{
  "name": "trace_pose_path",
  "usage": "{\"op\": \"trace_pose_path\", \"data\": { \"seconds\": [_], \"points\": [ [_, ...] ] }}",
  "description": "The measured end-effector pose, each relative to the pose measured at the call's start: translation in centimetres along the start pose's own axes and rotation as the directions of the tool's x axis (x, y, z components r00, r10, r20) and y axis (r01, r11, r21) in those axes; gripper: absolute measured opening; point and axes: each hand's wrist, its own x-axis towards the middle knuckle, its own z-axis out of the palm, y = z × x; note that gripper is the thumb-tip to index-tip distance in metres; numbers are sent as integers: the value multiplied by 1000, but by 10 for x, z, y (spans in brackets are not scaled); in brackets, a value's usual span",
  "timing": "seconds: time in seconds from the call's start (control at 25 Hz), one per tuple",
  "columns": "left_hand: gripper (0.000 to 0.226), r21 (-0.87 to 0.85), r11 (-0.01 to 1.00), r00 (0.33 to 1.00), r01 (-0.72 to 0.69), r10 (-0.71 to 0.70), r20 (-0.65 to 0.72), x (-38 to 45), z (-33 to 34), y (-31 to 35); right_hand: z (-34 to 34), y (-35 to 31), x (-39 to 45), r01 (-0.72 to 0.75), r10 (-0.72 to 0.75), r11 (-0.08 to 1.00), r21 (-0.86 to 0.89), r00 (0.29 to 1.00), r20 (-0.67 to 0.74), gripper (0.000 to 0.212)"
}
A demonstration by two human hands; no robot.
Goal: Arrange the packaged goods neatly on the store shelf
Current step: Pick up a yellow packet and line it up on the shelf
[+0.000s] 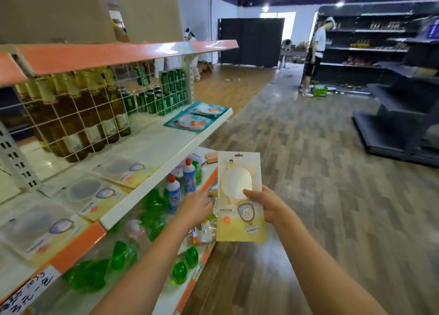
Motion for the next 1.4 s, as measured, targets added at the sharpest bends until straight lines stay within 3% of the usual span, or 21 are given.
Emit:
{"op": "trace_pose_path", "data": {
  "seconds": [0.28,0.52,0.64,0.76,0.96,1.2,1.4],
  "points": [
    [33,-70,993,994,100,-96,60,25,13,-20,3,3,50,-87,88,996,-25,996,20,40],
    [35,-235,927,957,291,-281,77,44,4,-10,0,-16,94,-119,129,989,-83,983,132,24],
    [37,-345,855,918,388,-390,65,53,4,-3,-1,-22,117,-140,158,984,-110,972,173,29],
    [37,-483,726,851,491,-518,87,60,10,-4,1,-20,133,-171,200,975,-141,951,237,25],
    [30,-829,328,757,453,-633,163,64,22,0,6,-13,155,-200,265,957,-210,899,349,27],
    [7,-885,238,623,400,-779,72,53,27,-5,35,-15,167,-185,337,924,-334,804,489,29],
    [8,-911,195,462,363,-887,-5,28,14,-4,70,-16,176,-113,402,882,-457,688,604,18]
  ]
}}
